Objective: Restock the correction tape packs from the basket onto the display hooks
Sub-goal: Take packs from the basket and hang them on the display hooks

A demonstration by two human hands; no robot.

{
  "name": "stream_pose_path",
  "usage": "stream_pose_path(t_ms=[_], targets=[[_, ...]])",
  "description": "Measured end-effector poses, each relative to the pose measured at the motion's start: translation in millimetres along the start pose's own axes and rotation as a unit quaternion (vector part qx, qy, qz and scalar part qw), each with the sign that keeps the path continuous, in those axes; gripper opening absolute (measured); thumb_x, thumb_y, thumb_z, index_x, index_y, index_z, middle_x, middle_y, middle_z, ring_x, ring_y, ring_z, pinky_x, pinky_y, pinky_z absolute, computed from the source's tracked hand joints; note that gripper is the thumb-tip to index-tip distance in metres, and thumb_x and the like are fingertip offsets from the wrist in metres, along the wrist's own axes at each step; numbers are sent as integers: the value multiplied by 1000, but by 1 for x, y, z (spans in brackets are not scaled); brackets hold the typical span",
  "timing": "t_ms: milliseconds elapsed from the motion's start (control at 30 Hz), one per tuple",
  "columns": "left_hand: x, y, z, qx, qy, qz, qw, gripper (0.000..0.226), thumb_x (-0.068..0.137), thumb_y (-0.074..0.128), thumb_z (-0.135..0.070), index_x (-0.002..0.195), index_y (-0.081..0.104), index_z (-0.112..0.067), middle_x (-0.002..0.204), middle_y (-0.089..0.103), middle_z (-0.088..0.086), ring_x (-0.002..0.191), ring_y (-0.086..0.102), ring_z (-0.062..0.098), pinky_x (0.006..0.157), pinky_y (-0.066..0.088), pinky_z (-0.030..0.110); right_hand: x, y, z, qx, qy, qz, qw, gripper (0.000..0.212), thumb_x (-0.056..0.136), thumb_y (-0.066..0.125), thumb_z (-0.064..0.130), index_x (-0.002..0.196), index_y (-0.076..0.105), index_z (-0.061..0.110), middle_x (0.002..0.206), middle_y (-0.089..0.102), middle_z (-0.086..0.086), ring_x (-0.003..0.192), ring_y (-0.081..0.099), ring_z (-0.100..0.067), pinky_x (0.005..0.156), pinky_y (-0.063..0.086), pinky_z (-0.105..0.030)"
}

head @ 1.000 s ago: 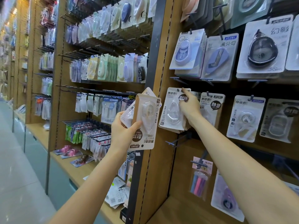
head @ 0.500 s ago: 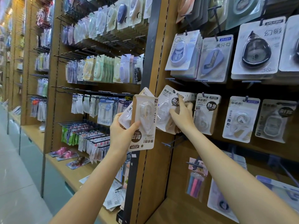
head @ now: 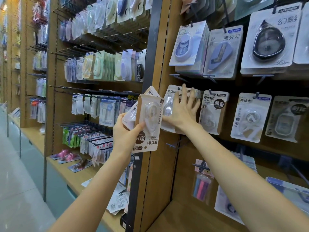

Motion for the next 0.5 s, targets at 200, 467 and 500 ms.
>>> stream_pose_path(t_ms=[200, 467, 500], targets=[[1, 1, 5, -5, -5, -4, 1000, 32, 80, 70, -10, 103, 52, -22, 97, 67, 3, 78, 68, 15, 61, 56, 28, -2, 17, -2, -25, 31, 2, 999, 107, 80, 60, 59, 149, -5, 10, 155, -23, -11, 137, -17, -51, 107, 5, -67], [-1, -3, 4, -17, -6, 7, 1000, 30, 80, 70, -11, 103, 53, -22, 97, 67, 4, 77, 69, 13, 63, 57, 30, -4, 17, -6, 9, 19, 9, 1000, 101, 82, 54, 62, 150, -4, 14, 155, -22, -7, 138, -16, -49, 109, 4, -65], [-1, -5, 3, -19, -6, 6, 1000, 30, 80, 70, -11, 102, 53, -23, 97, 67, 4, 77, 69, 14, 64, 58, 31, -5, 15, -7, 18, 15, 17, 1000, 103, 80, 56, 62, 150, -2, 15, 156, -22, -6, 138, -16, -48, 109, 3, -64]])
Point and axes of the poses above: each hand's wrist, its own x-axis towards the middle knuckle, its own y-axis out of the palm, z = x × y, the point moved 8 cm from there along x, towards the middle knuckle
